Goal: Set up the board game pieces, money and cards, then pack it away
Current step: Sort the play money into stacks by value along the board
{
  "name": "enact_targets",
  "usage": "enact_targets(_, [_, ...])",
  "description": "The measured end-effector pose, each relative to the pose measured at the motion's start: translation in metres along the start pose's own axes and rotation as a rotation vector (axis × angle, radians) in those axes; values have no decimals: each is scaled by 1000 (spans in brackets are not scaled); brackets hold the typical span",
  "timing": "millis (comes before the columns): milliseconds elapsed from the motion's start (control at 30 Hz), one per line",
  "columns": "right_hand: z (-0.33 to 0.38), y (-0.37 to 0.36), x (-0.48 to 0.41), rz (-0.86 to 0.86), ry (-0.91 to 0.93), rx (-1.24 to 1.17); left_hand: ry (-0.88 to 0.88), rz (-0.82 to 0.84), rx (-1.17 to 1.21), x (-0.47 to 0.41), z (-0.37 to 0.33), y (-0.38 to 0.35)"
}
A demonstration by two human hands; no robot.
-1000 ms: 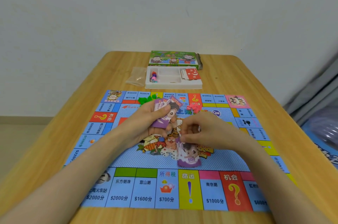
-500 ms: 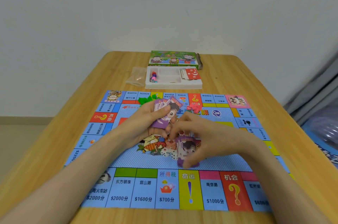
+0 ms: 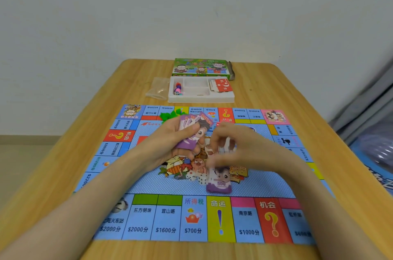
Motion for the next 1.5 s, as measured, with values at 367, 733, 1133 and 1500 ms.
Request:
enact_targets(367, [1, -6, -12, -355, 37, -459, -45, 103, -64, 2, 1, -5])
enact_targets(733, [-1, -1, -9, -519, 111, -481, -44, 137, -43, 1, 4, -3])
enact_targets(1133, [-8, 11, -3, 31, -126, -319, -19, 38, 66, -1, 5, -1])
enact_targets(1500, [-9, -4, -10, 18, -157, 86, -11, 44, 69, -1, 5, -1])
Point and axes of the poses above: each hand's wrist, its own x-axis away from the middle knuckle, its own y-axis out of the back of the hand, z = x × y, the point moved 1 cm from there along -x, towards the middle knuckle, and after that the axes turned 14 degrees about -y, right-handed, at the moved point
